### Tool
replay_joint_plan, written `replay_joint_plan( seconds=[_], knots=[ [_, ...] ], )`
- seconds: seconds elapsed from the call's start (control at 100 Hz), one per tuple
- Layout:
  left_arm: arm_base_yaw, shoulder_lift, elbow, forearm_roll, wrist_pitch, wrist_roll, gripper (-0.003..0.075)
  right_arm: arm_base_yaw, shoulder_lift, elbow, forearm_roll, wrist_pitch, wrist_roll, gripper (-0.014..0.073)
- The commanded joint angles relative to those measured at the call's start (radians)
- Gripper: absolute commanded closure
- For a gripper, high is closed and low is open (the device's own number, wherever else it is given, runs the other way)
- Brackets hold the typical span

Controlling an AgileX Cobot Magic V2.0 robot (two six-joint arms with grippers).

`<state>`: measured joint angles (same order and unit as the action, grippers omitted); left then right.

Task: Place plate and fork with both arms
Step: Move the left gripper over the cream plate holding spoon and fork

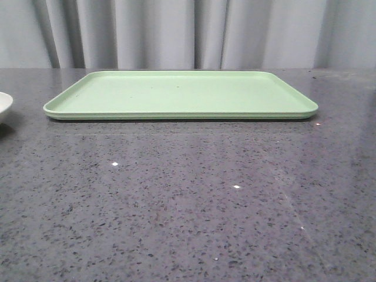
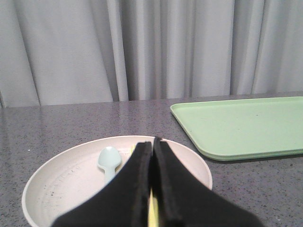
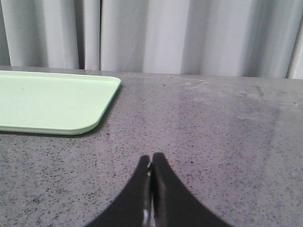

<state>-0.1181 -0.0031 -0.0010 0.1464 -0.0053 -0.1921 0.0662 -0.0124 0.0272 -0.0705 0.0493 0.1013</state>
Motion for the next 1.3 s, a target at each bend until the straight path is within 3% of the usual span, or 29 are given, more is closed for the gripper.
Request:
replay_joint_plan(
  seconds=[0.0,0.6,0.86,0.96,1.29],
  knots=[
    [-0.008,-0.031,0.014,-0.007,-0.081,-0.005,0.0741,-0.005,-0.021,-0.006,0.0,-0.082,-0.007,0.0713],
    [-0.008,-0.031,0.014,-0.007,-0.083,-0.005,0.0741,-0.005,-0.021,-0.006,0.0,-0.086,-0.007,0.0713],
    [-0.008,-0.029,-0.044,-0.037,-0.041,-0.005,0.0741,-0.005,-0.02,-0.033,0.0,-0.259,-0.007,0.0713],
    [-0.008,-0.013,-0.13,-0.06,0.061,-0.005,0.0741,-0.005,0.0,-0.114,0.0,-0.152,-0.007,0.0713],
    [-0.008,0.198,-0.573,-0.085,0.583,-0.005,0.0741,-0.004,0.261,-0.501,0.0,0.316,-0.007,0.0713]
  ],
)
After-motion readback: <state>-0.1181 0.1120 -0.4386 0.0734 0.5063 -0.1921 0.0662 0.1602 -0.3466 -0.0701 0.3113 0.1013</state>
